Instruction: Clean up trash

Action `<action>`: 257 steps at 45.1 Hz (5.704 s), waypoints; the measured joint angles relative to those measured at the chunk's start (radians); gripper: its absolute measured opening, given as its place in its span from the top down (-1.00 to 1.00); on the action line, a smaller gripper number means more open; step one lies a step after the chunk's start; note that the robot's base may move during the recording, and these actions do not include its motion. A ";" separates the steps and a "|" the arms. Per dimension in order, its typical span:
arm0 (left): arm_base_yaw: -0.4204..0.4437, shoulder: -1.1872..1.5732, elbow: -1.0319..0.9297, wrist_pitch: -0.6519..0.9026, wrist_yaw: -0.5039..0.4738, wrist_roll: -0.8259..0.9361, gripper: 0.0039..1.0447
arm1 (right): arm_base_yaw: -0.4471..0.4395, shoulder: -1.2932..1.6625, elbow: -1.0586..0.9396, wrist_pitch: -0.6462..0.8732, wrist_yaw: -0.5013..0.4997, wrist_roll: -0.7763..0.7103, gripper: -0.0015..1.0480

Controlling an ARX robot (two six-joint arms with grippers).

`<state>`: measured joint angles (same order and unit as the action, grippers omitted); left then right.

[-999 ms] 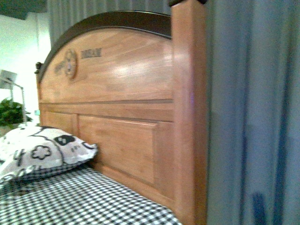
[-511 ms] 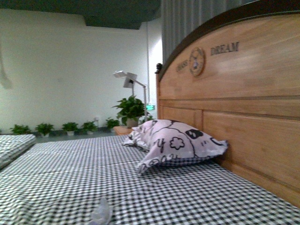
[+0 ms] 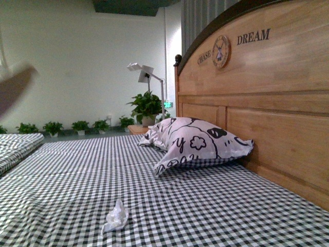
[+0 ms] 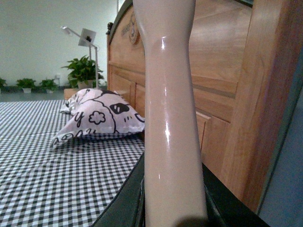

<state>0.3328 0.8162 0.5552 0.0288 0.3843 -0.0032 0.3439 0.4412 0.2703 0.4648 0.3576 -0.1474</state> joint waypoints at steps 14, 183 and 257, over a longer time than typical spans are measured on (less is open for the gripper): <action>-0.009 0.421 0.266 -0.194 0.099 0.478 0.51 | 0.000 0.002 0.000 0.000 0.002 0.000 0.61; -0.019 0.892 0.405 -0.402 0.169 0.947 0.51 | 0.257 1.883 1.585 -0.932 -0.465 -0.171 0.62; -0.055 0.394 0.197 0.285 -0.161 0.190 0.51 | -0.311 0.691 0.763 -0.436 -1.017 0.386 0.62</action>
<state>0.2779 1.2106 0.7525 0.3134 0.2230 0.1867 0.0326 1.1324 1.0336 0.0284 -0.6598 0.2390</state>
